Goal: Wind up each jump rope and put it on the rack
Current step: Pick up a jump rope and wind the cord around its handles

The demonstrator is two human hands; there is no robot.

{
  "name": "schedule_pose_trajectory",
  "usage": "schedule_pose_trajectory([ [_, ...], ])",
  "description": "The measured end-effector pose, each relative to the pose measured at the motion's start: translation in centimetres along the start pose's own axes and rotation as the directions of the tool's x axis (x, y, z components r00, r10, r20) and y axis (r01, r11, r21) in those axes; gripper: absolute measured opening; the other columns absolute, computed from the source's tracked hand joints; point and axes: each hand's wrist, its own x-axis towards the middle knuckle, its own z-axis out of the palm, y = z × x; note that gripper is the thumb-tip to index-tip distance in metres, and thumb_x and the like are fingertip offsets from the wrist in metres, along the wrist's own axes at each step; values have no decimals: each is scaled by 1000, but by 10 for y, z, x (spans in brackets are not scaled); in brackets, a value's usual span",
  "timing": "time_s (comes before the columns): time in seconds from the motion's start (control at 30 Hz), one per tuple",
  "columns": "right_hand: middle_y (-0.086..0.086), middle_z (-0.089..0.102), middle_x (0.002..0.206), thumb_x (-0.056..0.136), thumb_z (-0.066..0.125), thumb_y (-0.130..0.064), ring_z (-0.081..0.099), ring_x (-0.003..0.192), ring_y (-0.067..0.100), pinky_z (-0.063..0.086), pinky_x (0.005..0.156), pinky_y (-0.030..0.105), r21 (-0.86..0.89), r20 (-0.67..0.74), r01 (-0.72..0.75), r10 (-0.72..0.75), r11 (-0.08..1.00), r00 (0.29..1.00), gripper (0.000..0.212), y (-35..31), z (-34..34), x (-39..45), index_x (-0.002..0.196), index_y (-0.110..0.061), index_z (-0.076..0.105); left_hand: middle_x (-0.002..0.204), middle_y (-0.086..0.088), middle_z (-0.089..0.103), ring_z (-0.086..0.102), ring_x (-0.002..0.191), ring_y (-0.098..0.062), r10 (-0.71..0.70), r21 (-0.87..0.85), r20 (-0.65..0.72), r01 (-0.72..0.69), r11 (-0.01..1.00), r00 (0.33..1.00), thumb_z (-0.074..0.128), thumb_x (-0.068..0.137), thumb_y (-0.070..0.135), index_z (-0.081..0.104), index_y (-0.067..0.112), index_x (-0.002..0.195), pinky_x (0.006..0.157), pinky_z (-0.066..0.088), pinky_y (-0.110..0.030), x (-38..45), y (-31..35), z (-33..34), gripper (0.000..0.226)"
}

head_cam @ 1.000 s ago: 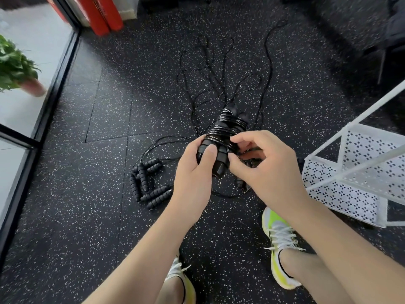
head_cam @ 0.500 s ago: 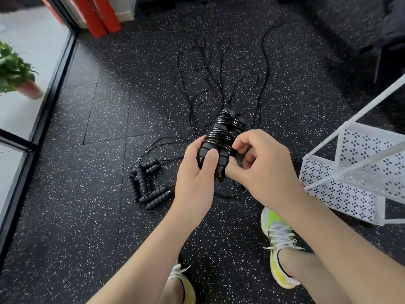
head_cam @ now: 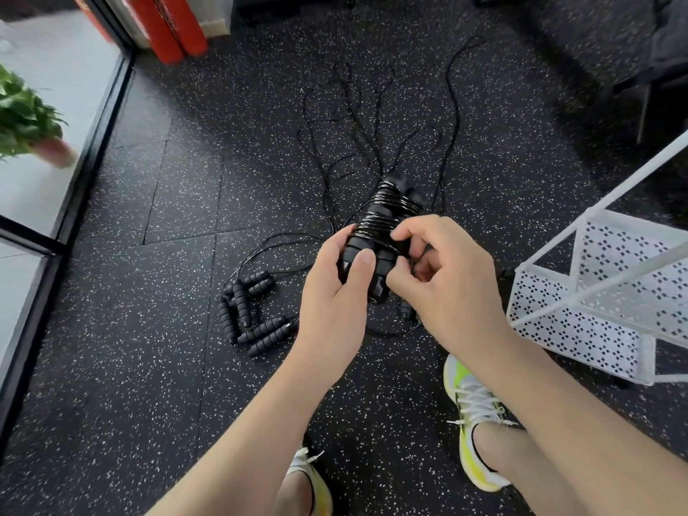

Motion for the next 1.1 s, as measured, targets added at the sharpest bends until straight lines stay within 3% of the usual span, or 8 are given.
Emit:
schedule_pose_trajectory([
  [0.1, -6, 56, 97, 89, 70, -8, 58, 82, 5, 42, 76, 8, -52, 45, 148, -146, 988, 988, 31, 7, 0, 1, 117, -20, 73, 121, 10, 71, 66, 113, -10, -80, -85, 2, 80, 993, 997, 55, 96, 38, 59, 34, 133, 103, 52, -41, 5, -2, -3, 37],
  [0.23, -14, 50, 104, 100, 61, -28, 58, 87, 9, 46, 80, 19, -118, 281, 219, -179, 969, 943, 34, 15, -14, 8, 134, -26, 64, 121, 4, 72, 67, 116, -21, -130, -176, 2, 128, 976, 992, 60, 88, 42, 64, 35, 128, 107, 49, -54, 11, -7, -10, 41],
  [0.5, -17, 48, 93, 95, 66, -35, 52, 86, 0, 39, 69, 19, -254, 282, 21, 53, 967, 958, 15, 7, -5, 7, 100, -25, 55, 124, -2, 72, 66, 117, -24, -200, -274, 14, 196, 942, 980, 61, 88, 37, 65, 27, 130, 109, 48, -53, 3, -19, -8, 43],
  [0.67, -7, 66, 72, 91, 74, -27, 61, 63, 5, 45, 62, 13, 16, 182, -205, 199, 979, 963, 13, -6, -13, 4, 86, -23, 63, 122, -11, 72, 66, 105, -20, -234, -396, 82, 248, 884, 969, 58, 98, 26, 64, 8, 130, 96, 49, -41, -6, -12, -7, 36],
  [0.8, -6, 68, 71, 94, 71, -17, 73, 66, 14, 60, 82, 54, 332, 178, -348, 304, 877, 936, 8, -7, -29, 4, 88, -11, 68, 127, -15, 70, 66, 118, -26, -192, -465, 174, 252, 849, 966, 46, 109, 11, 59, 3, 135, 101, 51, -37, -12, 3, -3, 30],
  [0.87, -2, 66, 70, 97, 66, -17, 73, 64, 16, 59, 84, 58, 367, 127, -355, 332, 860, 935, 11, -11, -34, 1, 91, -7, 67, 127, -14, 71, 66, 119, -26, -147, -477, 209, 232, 848, 967, 43, 109, 9, 61, 3, 132, 105, 49, -39, -16, 13, 0, 30],
  [1.0, -9, 65, 67, 99, 61, -27, 67, 65, 6, 60, 80, 39, 355, -25, -302, 332, 885, 943, 16, -22, -46, -8, 91, -15, 66, 119, -7, 74, 67, 108, -17, -86, -431, 186, 160, 888, 979, 46, 109, 15, 65, 13, 127, 104, 48, -41, -29, 33, 14, 26],
  [1.1, -10, 68, 69, 94, 68, -31, 65, 67, 5, 55, 68, 24, 303, -72, -270, 305, 914, 950, 11, -28, -69, -12, 89, -21, 67, 123, 6, 71, 66, 116, -16, -36, -261, 66, 52, 964, 997, 60, 93, 46, 61, 34, 130, 108, 49, -52, -41, 43, 31, 40],
])
